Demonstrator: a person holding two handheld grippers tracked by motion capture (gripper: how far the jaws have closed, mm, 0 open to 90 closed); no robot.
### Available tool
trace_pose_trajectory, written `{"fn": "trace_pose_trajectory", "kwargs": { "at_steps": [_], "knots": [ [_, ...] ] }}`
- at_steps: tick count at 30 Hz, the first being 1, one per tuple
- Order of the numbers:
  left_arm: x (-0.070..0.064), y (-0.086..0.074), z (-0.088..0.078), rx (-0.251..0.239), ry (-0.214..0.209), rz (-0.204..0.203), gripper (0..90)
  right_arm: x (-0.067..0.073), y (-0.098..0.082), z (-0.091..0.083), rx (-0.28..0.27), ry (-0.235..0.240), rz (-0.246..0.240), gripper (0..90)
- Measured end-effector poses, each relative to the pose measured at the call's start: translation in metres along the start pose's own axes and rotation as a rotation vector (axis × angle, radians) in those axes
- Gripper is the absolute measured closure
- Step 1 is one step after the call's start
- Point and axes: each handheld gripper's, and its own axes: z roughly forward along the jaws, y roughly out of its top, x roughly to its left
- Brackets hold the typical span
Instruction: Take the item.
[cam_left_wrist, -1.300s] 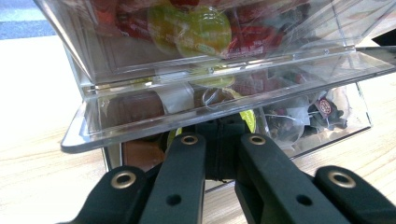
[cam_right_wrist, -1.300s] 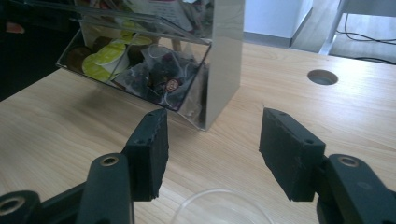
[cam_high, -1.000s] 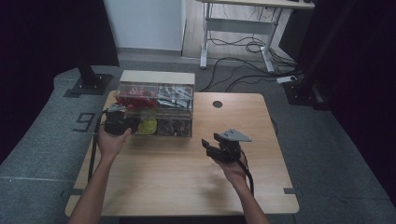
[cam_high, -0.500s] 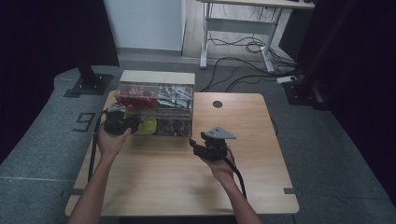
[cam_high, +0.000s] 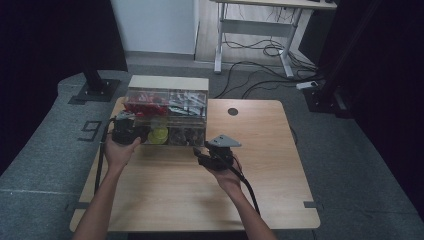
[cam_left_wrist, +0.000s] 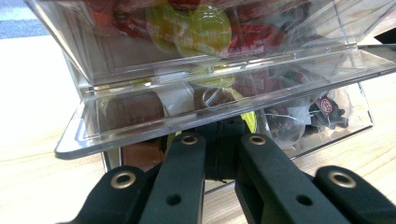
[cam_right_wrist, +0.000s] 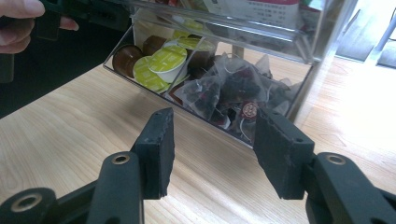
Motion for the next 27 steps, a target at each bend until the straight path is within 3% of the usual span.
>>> {"fn": "trace_pose_trajectory", "kwargs": {
  "at_steps": [27],
  "knots": [
    [0.002,-0.002,0.000,0.002,-0.003,0.001,90.0,0.015,-0.001,0.039,0.013,0.010,0.003,49.6]
  ]
}}
